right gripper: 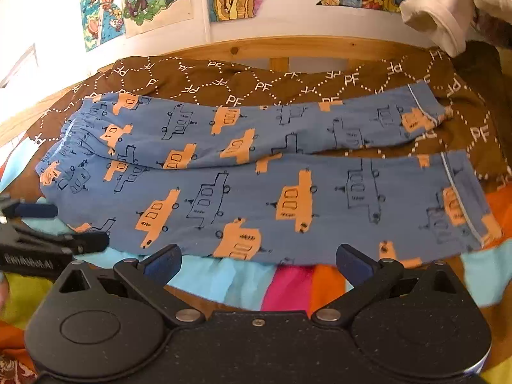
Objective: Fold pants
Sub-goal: 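Move both tools to the pant leg cuffs and close on them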
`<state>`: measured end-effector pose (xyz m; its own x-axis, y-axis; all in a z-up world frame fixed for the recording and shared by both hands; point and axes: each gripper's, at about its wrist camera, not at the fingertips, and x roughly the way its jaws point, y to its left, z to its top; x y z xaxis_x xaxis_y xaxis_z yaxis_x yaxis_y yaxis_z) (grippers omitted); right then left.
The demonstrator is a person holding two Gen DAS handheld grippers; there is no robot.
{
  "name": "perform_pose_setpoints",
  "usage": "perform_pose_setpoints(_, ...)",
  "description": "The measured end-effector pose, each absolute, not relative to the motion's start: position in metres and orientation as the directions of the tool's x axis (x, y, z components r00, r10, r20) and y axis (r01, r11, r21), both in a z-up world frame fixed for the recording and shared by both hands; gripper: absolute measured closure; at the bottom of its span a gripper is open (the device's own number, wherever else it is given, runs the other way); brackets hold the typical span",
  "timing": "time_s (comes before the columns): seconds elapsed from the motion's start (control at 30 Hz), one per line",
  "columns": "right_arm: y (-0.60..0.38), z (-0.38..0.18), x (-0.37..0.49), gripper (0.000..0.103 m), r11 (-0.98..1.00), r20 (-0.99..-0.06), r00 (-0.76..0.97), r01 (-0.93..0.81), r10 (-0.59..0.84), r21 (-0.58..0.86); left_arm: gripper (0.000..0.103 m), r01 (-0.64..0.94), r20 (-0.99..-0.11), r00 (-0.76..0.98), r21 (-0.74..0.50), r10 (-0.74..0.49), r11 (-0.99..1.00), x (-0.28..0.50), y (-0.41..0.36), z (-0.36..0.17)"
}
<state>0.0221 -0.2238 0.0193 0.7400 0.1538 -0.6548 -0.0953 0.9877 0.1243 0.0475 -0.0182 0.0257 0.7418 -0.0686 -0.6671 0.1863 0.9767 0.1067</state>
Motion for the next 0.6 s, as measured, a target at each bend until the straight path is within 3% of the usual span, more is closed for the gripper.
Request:
perform_pose_setpoints(0.37,-0.253,0.040,0.070,0.001,0.978,-0.654,0.739,-0.210,0.165,0.009,0.000,0.369,-0.706,0.708,0.391,0.018,0.843,0.112,-0.044,0.065)
perform_pose_setpoints(0.6,-0.273,0.041,0.126,0.001,0.960,-0.661,0.719,-0.279,0.215,0.008,0.000,0.450,-0.709,0.703,0.379,-0.059,0.809,0.162,-0.048,0.075)
